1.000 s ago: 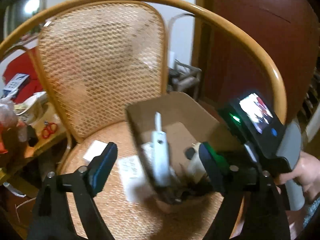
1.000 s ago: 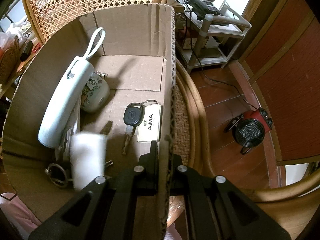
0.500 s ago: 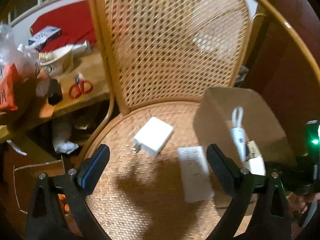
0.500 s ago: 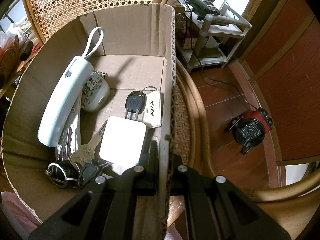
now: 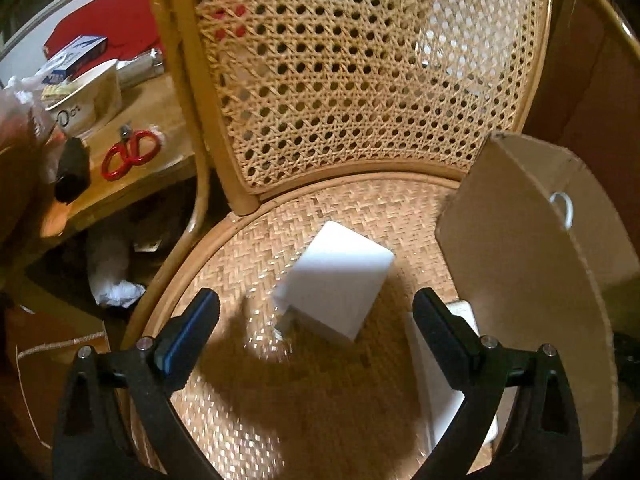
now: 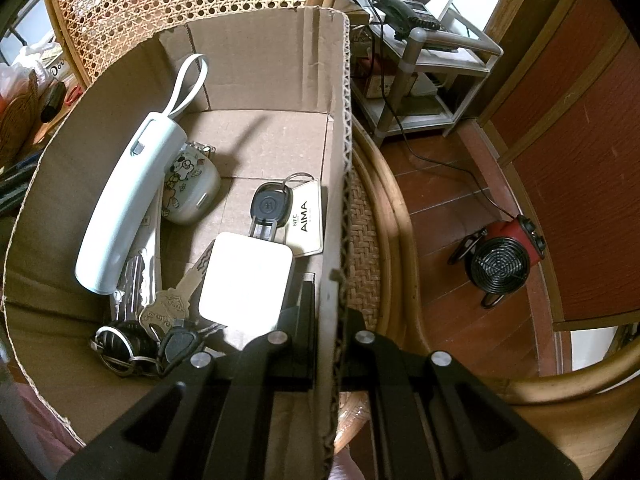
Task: Organize rigid objects
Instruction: 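Move the left gripper back and close on the white plug charger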
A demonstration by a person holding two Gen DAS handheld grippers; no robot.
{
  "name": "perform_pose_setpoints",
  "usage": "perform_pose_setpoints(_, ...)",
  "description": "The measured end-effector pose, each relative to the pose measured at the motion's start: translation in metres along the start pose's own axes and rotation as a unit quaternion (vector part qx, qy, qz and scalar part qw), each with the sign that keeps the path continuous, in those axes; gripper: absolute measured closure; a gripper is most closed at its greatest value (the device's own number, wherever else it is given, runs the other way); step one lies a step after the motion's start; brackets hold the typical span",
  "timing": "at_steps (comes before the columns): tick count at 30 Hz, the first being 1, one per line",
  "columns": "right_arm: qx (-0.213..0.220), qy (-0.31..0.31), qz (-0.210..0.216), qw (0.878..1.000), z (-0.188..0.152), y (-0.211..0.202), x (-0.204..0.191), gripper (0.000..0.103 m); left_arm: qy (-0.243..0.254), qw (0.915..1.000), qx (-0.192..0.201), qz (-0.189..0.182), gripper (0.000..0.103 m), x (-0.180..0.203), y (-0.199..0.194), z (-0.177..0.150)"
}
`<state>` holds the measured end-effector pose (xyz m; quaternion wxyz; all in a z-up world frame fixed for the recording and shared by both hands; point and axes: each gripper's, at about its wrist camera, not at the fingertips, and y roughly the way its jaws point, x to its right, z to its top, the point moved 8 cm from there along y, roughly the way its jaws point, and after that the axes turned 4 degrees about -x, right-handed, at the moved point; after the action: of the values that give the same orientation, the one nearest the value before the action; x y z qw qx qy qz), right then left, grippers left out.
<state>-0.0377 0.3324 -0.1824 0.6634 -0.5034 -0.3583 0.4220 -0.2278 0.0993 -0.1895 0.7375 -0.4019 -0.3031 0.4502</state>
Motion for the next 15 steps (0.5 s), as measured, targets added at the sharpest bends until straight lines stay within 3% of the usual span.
perform_pose_setpoints(9, 0.000, -0.001, 0.000, 1.000, 0.000, 0.001, 0.000, 0.097, 0.006, 0.9995, -0.019, 0.024, 0.007, -0.002, 0.032, -0.002)
perform_pose_setpoints(12, 0.000, -0.001, -0.001, 1.000, 0.000, 0.001, 0.000, 0.097, -0.007, 0.9998, -0.017, 0.013, 0.007, -0.003, 0.036, -0.003)
perform_pose_setpoints(15, 0.000, -0.001, -0.001, 1.000, 0.000, 0.001, 0.000, 0.097, -0.003, 0.9999, -0.007, 0.015, 0.014, 0.000, 0.034, -0.002)
